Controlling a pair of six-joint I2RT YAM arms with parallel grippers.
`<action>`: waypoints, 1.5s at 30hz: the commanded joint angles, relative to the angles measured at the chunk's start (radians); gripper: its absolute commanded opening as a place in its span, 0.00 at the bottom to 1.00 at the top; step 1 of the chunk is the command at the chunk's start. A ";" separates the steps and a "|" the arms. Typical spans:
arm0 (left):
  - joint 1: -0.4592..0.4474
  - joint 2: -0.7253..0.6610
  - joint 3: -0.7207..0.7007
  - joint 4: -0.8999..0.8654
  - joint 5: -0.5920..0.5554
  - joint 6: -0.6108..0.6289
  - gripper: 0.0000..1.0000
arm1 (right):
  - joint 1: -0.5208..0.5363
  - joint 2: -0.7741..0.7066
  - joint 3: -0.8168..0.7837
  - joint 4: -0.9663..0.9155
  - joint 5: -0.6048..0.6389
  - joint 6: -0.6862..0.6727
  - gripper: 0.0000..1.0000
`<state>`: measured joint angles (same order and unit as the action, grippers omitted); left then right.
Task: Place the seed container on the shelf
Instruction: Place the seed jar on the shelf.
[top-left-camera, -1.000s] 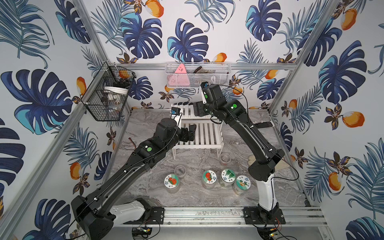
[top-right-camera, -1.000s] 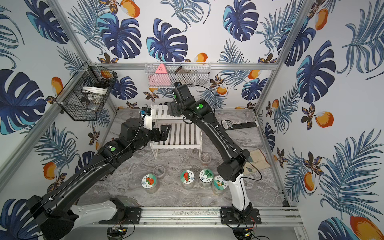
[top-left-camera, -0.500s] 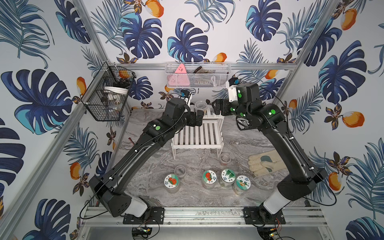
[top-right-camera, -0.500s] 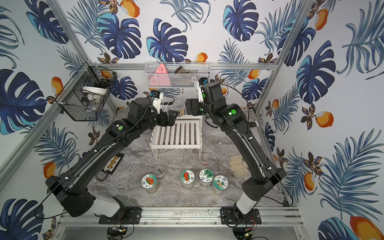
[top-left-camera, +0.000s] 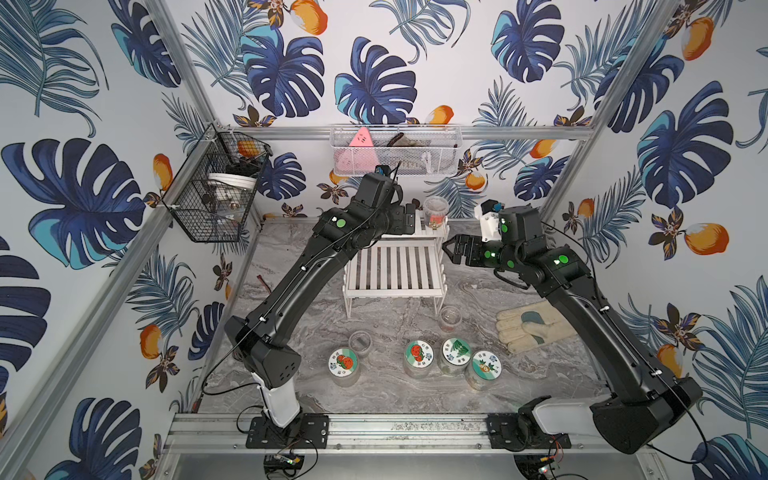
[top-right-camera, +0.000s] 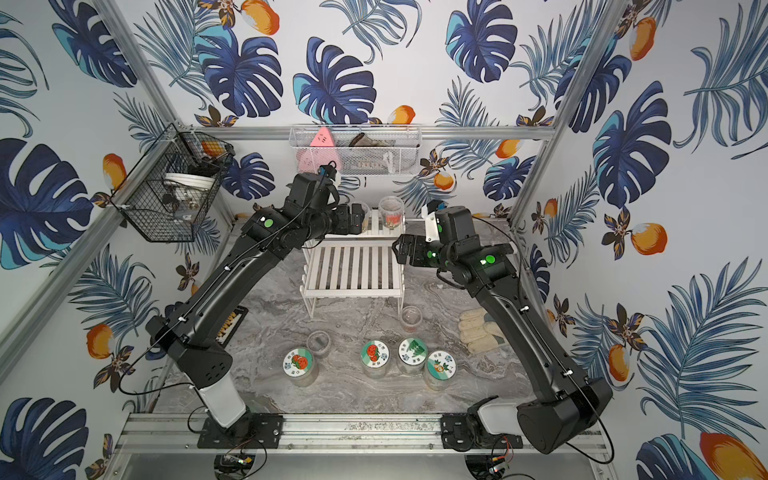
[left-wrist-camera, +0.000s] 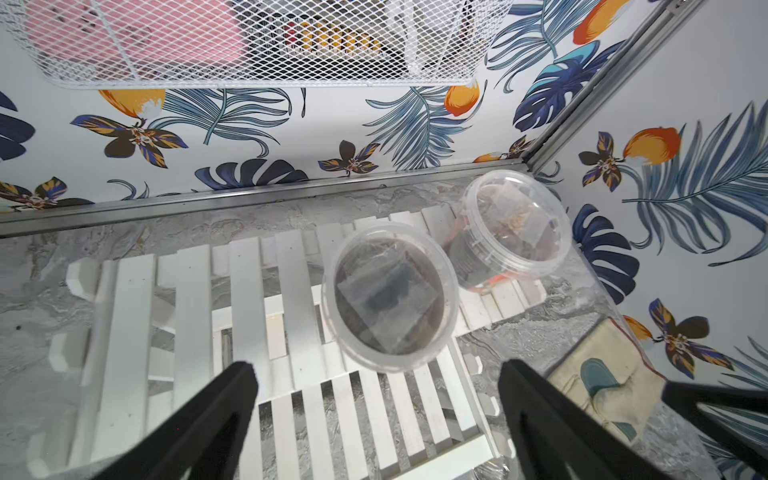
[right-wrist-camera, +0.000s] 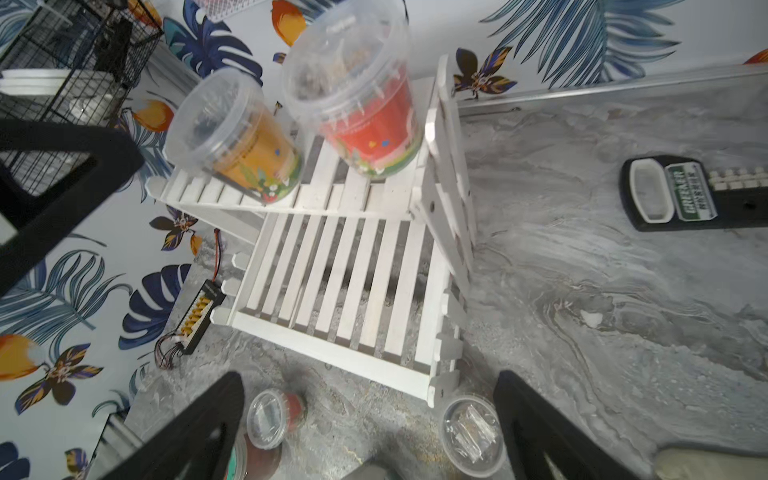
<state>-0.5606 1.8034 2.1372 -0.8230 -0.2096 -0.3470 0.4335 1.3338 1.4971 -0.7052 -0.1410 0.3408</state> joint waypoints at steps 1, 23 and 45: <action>-0.004 0.047 0.056 -0.064 -0.024 0.044 0.99 | -0.003 -0.017 -0.035 0.075 -0.042 0.024 0.97; -0.059 0.108 0.068 0.015 -0.124 0.172 0.89 | -0.004 -0.011 -0.103 0.096 -0.108 0.019 0.98; 0.016 0.055 -0.077 0.171 0.124 0.279 0.78 | -0.005 -0.028 -0.118 0.065 -0.069 -0.019 0.98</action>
<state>-0.5545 1.8694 2.0773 -0.7101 -0.1455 -0.1051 0.4294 1.3106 1.3804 -0.6327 -0.2214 0.3344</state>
